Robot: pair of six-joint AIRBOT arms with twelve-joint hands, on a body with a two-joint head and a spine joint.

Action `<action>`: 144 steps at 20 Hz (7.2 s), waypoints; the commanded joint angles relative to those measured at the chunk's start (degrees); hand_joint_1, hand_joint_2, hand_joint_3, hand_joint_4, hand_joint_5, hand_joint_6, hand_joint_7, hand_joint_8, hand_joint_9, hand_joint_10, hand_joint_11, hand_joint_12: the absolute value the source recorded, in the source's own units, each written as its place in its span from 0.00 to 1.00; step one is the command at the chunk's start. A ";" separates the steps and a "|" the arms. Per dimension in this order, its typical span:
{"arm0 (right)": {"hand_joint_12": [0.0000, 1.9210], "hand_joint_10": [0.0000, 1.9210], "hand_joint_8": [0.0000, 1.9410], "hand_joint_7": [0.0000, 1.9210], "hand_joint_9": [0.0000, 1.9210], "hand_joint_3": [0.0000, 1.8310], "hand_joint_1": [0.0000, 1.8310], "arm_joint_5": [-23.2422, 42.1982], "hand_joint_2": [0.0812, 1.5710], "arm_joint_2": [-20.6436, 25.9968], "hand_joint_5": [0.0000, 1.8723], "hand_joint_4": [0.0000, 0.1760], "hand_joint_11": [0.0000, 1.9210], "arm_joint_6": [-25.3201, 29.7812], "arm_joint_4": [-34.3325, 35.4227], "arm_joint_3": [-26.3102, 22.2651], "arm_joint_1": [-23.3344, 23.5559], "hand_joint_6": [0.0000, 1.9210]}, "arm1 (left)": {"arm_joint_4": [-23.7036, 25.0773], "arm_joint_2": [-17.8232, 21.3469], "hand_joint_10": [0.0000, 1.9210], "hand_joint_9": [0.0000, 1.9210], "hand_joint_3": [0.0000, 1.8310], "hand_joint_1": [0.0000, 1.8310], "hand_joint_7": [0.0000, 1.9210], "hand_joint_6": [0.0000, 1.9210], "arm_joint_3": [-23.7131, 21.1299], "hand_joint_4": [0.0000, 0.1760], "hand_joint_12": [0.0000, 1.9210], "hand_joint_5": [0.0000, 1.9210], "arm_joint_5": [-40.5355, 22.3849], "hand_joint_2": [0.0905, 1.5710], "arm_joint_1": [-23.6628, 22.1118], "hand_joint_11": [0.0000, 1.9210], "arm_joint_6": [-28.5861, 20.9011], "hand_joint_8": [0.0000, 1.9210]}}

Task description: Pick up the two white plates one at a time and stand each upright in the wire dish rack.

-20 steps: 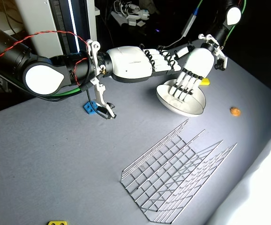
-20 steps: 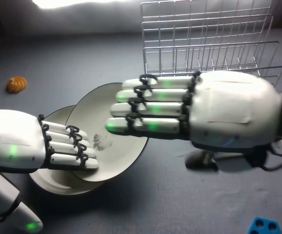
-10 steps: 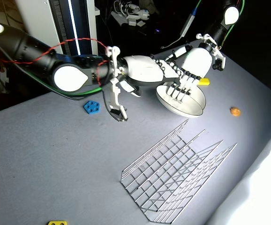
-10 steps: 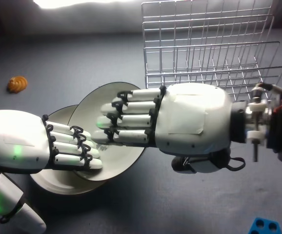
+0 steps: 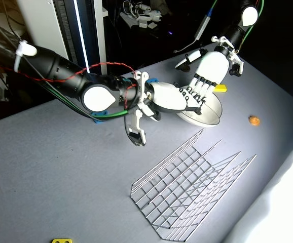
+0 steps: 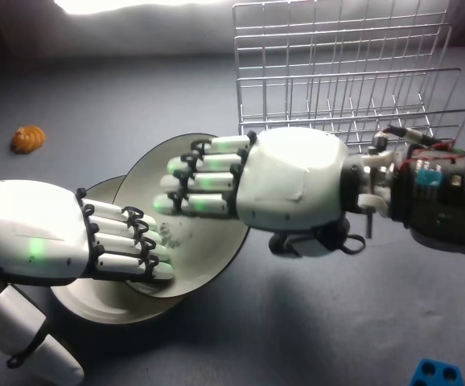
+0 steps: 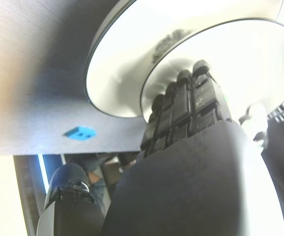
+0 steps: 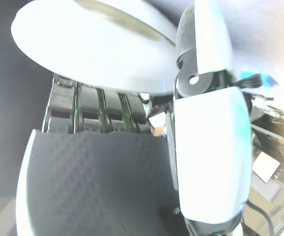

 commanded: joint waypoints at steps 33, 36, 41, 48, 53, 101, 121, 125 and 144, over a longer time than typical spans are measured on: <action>0.51 0.52 0.33 0.59 0.50 0.00 0.75 7.15 0.66 -5.46 0.56 0.00 0.45 -3.34 2.94 4.24 0.70 0.48 | -6.04 1.96 0.00 0.00 0.01 0.00 0.00 0.00 0.75 0.00 0.00 0.00 -5.56 0.66 -3.90 0.00 -2.53 0.00; 0.49 0.49 0.32 0.60 0.54 0.00 0.76 7.15 0.65 -5.44 0.56 0.00 0.47 -3.28 2.94 4.08 0.69 0.47 | -6.05 3.03 0.00 0.00 0.01 0.00 0.00 0.00 0.95 0.00 0.00 0.00 -6.00 0.66 -5.05 0.00 -3.13 0.00; 0.49 0.51 0.39 0.57 0.54 0.00 0.76 7.15 0.67 -5.20 0.50 0.00 0.48 -3.25 2.94 3.65 0.74 0.53 | -6.03 4.95 0.00 0.00 0.01 0.00 0.00 0.00 1.41 0.00 0.00 0.00 -6.56 0.67 -5.78 0.00 -3.38 0.00; 0.55 0.51 0.38 0.57 0.54 0.00 0.76 7.19 0.66 -3.33 0.52 0.00 0.47 -1.69 2.95 1.49 2.44 0.51 | -6.04 6.29 0.00 0.00 0.00 0.00 0.00 0.00 4.96 0.00 0.00 0.00 -7.17 0.66 -5.79 0.00 -3.71 0.00; 0.55 0.51 0.38 0.57 0.54 0.00 0.76 7.50 0.66 -1.32 0.53 0.00 0.46 0.40 2.95 -1.56 4.32 0.49 | -6.02 6.98 0.00 0.00 0.00 0.00 0.00 0.00 6.32 0.00 0.00 0.00 -7.74 0.66 -5.70 0.00 -3.71 0.00; 0.58 0.54 0.39 0.56 0.52 0.00 0.76 -7.16 0.67 19.86 0.53 0.00 0.45 53.61 12.85 -10.88 25.25 0.50 | -5.87 6.35 0.00 0.00 0.00 0.00 0.00 0.00 6.06 0.00 0.00 0.00 -7.53 0.66 -4.83 0.00 -4.08 0.00; 0.60 0.55 0.42 0.55 0.51 0.00 0.75 -9.72 0.67 20.29 0.52 0.00 0.43 51.67 28.58 -2.24 26.59 0.51 | -4.72 3.34 0.00 0.00 0.00 0.00 0.00 0.00 6.71 0.00 0.00 0.01 -3.10 0.67 -1.15 0.00 -2.08 0.00; 0.60 0.54 0.40 0.56 0.53 0.00 0.76 -9.64 0.67 20.27 0.52 0.00 0.45 51.67 30.80 -0.60 25.50 0.50 | -4.73 3.47 0.00 0.00 0.00 0.00 0.01 0.00 6.72 0.00 0.00 0.01 -3.28 0.67 -1.60 0.00 -2.10 0.00; 0.58 0.52 0.39 0.57 0.54 0.00 0.76 -11.34 0.66 19.80 0.52 0.00 0.46 61.90 31.99 4.24 22.37 0.50 | -4.73 3.28 0.00 0.00 0.00 0.00 0.00 0.00 7.47 0.00 0.00 0.00 -3.63 0.67 -1.88 0.00 -2.15 0.00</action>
